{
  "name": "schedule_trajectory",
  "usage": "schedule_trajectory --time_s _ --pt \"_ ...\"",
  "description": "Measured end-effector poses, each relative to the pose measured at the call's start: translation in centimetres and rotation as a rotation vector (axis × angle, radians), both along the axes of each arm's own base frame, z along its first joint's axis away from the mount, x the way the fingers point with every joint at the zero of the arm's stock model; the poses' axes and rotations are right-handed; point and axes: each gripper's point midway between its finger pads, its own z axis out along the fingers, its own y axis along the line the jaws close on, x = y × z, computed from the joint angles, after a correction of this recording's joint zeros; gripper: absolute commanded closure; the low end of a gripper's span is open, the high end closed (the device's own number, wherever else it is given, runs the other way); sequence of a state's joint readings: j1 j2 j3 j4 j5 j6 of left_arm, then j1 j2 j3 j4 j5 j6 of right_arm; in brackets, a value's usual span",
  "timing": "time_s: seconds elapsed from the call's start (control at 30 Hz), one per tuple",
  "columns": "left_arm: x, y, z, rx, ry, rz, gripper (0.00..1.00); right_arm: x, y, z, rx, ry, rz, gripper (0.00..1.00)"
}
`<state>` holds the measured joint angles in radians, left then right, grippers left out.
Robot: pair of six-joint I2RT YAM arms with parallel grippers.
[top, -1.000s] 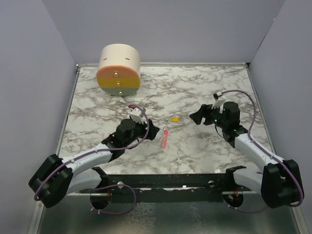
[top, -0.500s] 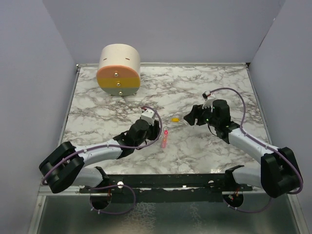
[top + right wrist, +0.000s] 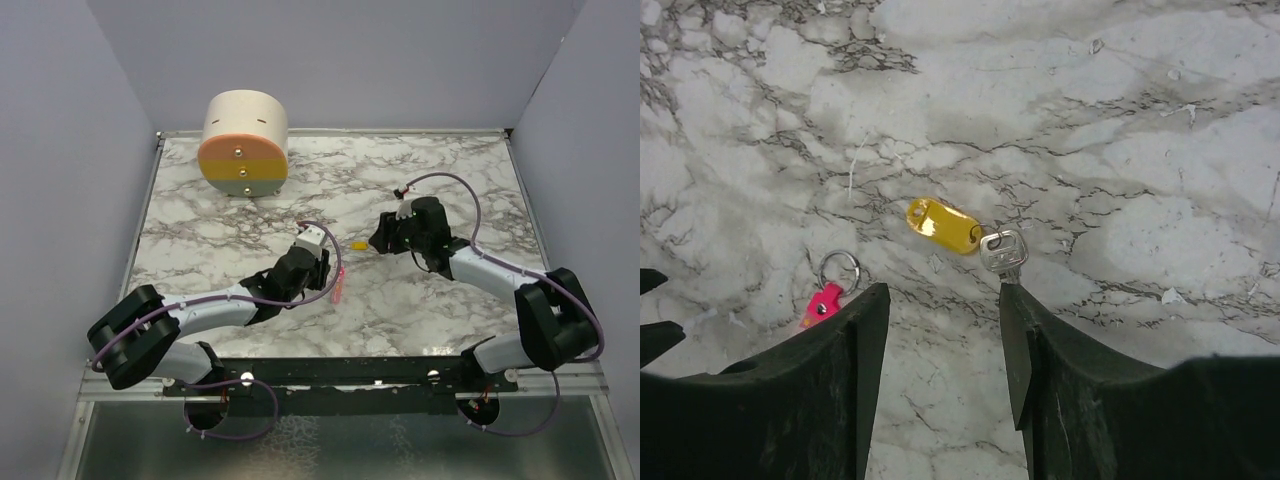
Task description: Put the keys on the keyring
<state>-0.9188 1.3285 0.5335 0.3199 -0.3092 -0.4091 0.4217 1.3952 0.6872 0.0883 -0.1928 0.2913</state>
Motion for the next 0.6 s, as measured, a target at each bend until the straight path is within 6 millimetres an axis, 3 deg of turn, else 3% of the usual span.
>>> schedule_trajectory --time_s 0.27,0.6 --pt "-0.1 0.1 0.5 -0.015 -0.008 0.002 0.60 0.6 0.2 -3.7 -0.073 0.078 0.004 0.53" --pt "-0.1 0.8 1.0 -0.026 -0.030 0.021 0.60 1.3 0.4 -5.9 -0.110 0.102 0.025 0.55"
